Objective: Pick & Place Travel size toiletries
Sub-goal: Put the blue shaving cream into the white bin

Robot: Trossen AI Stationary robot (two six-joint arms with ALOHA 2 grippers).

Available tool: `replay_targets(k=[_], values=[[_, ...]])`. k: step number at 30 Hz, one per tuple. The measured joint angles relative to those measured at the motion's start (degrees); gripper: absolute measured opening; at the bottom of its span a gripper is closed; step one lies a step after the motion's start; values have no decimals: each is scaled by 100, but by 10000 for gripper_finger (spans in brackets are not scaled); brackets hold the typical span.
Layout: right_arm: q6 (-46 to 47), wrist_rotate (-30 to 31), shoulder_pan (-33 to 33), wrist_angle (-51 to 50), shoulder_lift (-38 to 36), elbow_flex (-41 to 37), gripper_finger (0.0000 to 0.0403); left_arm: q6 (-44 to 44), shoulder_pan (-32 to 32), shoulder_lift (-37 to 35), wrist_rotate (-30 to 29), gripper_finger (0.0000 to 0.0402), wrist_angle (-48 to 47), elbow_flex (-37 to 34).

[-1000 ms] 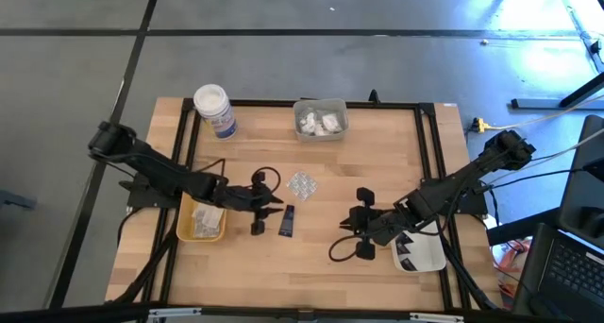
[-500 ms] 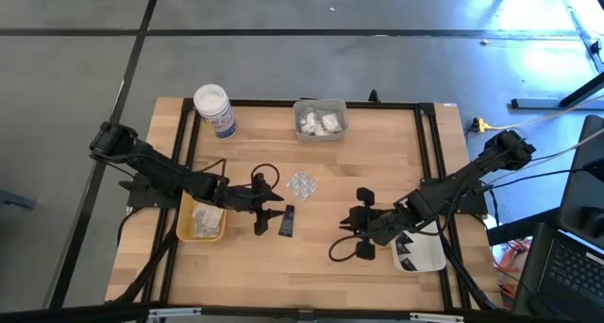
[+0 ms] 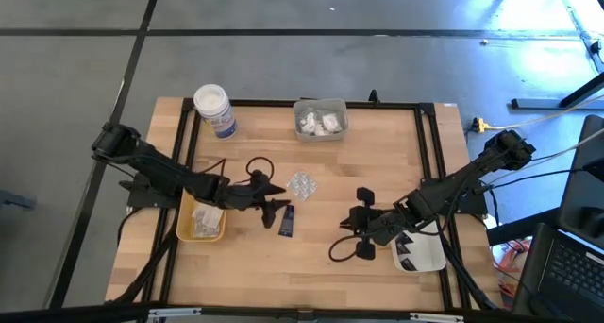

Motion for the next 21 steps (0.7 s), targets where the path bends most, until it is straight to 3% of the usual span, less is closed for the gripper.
replay_targets(k=[8, 15, 21], values=[[-149, 222, -11, -1, 0, 0, 25, -361, -3, 832, -117, 199, -305, 616], [-128, 228, -11, 0, 0, 0, 28, -1034, -6, 1590, -530, 198, -1343, 1319], [-166, 231, -11, -1, 0, 0, 35, -1768, -6, 2165, -519, 198, -2007, 1691]])
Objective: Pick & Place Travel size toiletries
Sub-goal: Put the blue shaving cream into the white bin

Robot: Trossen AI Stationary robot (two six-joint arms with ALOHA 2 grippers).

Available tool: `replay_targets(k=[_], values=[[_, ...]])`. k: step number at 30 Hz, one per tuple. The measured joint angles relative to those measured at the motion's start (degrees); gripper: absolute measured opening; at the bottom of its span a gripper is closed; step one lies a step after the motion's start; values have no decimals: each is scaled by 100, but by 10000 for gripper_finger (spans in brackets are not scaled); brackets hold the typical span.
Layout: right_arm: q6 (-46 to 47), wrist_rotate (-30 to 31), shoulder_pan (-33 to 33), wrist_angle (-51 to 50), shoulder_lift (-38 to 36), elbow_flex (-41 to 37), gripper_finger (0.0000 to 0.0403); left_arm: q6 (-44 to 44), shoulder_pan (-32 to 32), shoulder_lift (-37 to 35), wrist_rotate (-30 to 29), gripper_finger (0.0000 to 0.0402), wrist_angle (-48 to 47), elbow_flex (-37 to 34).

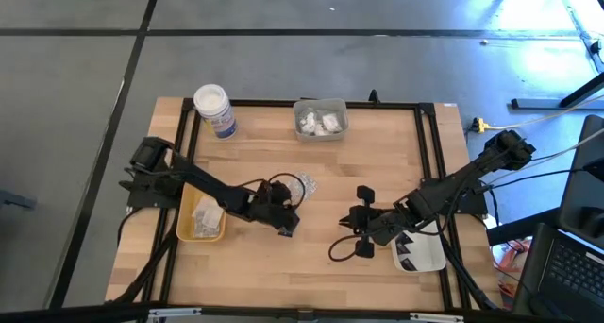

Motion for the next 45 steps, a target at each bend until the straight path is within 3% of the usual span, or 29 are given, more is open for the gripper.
replay_targets(k=[7, 13, 23, 32, 37, 45], values=[[-6, 1, 0, 1, 0, 0, 42, -663, 0, 166, 17, 198, -667, 129], [-8, 18, 0, 2, 0, 0, 46, -477, -4, 166, 317, 198, -740, 129], [21, 16, 0, 1, 0, 0, 29, 2052, 260, 101, 715, 198, -1032, 372], [45, -3, 0, 3, 0, 0, 22, 3709, 478, 94, 1832, 232, -2407, 1234], [53, -3, 0, 3, 0, 0, 22, 4644, 381, 94, 1966, 260, -3201, 1727], [58, -3, 0, 5, 0, 0, 22, 6472, 135, 94, 2543, 260, -4007, 2006]])
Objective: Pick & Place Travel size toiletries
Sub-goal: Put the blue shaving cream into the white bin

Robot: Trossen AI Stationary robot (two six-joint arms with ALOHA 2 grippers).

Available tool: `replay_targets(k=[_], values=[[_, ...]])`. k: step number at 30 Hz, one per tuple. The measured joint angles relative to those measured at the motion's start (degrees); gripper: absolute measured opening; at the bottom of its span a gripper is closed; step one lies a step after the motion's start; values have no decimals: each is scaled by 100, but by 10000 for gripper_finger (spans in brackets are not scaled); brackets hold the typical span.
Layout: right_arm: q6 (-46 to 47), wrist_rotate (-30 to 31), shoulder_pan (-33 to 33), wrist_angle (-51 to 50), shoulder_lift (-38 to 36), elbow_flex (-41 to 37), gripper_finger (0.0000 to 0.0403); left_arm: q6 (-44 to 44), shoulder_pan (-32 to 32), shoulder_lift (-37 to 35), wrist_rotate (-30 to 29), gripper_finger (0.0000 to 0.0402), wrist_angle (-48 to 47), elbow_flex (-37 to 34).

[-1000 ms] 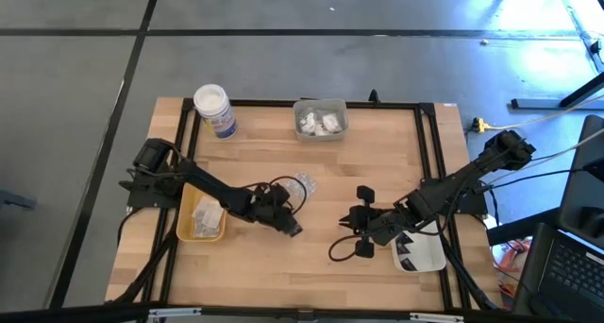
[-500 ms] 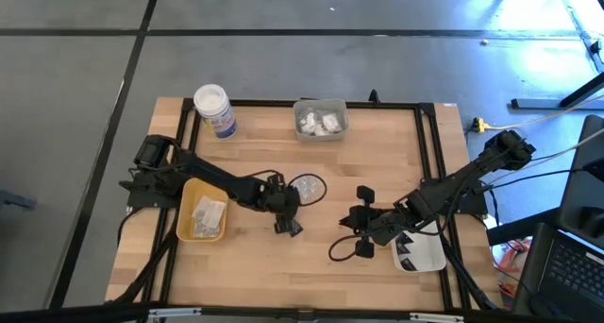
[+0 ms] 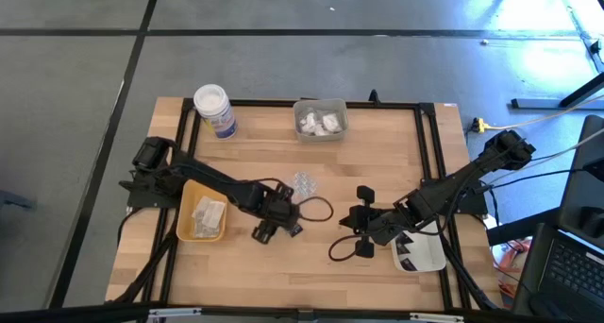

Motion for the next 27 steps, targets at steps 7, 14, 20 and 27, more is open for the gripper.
replay_targets(k=[7, 14, 20, 27], values=[[0, -2, 0, -2, 0, 0, 22, 1120, -181, 0, 30, 259, -123, -2], [-17, -2, 0, -2, 0, 0, 22, 2085, -146, 0, 53, 259, -182, -131], [-20, 0, 0, 0, 0, 0, 22, 2412, -28, 0, -80, 259, -96, -220], [-17, -2, 0, 38, 0, 0, 22, 2576, 200, 94, -99, 259, -17, -220]])
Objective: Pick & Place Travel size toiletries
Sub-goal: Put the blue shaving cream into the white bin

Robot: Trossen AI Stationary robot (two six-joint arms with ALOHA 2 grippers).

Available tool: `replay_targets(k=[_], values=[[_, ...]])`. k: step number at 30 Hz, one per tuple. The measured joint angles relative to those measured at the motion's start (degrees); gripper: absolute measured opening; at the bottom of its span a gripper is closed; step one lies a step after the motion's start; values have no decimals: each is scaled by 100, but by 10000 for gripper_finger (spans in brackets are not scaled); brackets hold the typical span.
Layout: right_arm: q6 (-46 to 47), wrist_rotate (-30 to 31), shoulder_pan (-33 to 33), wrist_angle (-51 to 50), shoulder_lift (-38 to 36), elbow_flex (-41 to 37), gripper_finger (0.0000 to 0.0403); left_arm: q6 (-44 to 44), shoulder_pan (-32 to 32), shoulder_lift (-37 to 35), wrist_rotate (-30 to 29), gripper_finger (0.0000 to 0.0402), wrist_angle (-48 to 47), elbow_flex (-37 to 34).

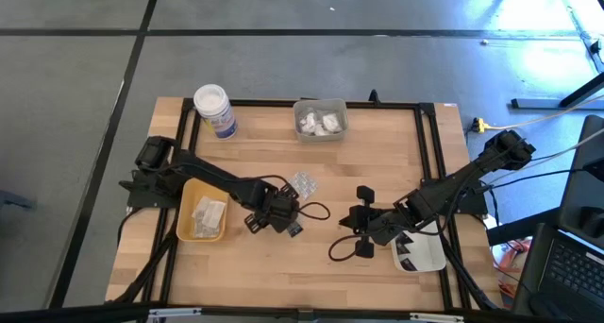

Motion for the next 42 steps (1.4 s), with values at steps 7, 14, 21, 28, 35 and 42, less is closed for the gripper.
replay_targets(k=[7, 14, 21, 28, 35, 42], values=[[-2, 1, 0, 0, 0, 0, 22, 233, 176, 357, 25, 259, 116, 0], [-7, 0, 0, 0, 0, 0, 22, 305, 318, 542, 223, 259, 211, 27], [-20, -44, -2, -2, 0, -2, 22, 264, 386, 545, 419, 236, 191, 21], [-2, -153, -2, -2, 0, -2, 22, 197, 381, 548, 434, 194, 166, 28], [4, -155, -2, -2, 0, -2, 22, -37, 383, 555, 407, 171, 249, 28], [72, -152, -2, 4, 0, -1, 22, -604, 390, 566, 333, 169, 476, 28]])
